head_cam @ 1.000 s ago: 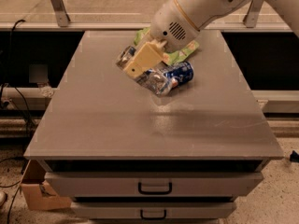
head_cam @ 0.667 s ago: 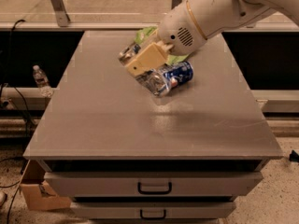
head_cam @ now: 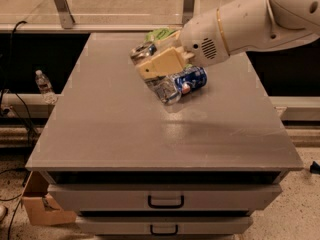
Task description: Place redbull can upright
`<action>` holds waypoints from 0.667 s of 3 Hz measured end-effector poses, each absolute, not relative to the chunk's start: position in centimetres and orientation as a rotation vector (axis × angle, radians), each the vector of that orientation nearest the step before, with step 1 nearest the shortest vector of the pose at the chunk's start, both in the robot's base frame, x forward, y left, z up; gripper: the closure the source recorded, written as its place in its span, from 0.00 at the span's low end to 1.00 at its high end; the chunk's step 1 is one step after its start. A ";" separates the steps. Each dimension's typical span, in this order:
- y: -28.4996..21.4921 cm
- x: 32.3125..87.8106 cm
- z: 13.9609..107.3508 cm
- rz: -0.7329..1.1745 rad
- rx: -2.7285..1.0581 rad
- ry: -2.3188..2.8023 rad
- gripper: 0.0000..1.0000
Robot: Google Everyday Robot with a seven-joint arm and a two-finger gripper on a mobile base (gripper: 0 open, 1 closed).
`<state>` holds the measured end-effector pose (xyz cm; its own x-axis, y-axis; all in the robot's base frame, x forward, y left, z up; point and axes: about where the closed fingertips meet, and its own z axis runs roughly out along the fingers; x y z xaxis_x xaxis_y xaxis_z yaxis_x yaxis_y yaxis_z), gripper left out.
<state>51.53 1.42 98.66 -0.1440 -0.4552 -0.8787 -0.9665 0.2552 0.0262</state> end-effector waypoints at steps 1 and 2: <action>1.5 51.5 98.6 0.812 -1.319 1.734 1.00; 1.8 51.3 98.5 0.805 -1.253 1.698 1.00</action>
Offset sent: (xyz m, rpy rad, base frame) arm -0.0057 0.0035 -0.0053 0.2377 -0.1381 -0.1836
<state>51.34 1.83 98.53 -0.1313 -0.4067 -0.9041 -0.9573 0.2891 0.0090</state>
